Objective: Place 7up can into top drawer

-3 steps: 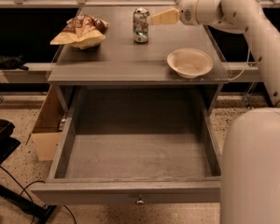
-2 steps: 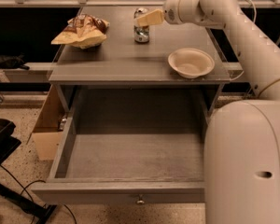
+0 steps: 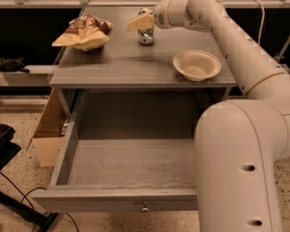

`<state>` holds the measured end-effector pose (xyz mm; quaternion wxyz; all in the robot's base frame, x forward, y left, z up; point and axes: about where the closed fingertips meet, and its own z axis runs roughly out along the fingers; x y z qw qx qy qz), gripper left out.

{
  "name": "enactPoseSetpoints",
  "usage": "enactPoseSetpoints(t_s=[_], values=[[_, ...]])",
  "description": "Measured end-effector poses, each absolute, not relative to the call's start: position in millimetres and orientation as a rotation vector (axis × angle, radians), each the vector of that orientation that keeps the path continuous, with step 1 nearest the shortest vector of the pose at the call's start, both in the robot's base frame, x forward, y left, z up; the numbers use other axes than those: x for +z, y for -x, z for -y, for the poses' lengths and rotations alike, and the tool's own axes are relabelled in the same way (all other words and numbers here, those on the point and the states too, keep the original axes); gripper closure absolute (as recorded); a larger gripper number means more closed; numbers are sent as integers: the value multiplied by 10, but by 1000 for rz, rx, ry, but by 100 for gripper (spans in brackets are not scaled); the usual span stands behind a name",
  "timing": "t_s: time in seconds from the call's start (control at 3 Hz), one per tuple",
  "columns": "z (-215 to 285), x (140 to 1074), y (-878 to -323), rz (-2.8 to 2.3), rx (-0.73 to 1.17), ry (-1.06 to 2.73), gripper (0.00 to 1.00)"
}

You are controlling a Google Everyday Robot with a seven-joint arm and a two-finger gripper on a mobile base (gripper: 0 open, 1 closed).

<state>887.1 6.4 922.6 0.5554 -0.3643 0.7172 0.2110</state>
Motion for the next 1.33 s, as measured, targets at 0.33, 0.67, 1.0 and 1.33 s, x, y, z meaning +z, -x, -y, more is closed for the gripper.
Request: enactPoseSetpoints(t_s=[0.33,0.67,1.0,1.33], values=[[-158,9111,-8942,-1685,536,847,23],[-158,9111,-8942,-1685,536,847,47],[-158,9111,-8942,-1685,536,847,69],[-159,9110,-8942,-1685,536,847,93]])
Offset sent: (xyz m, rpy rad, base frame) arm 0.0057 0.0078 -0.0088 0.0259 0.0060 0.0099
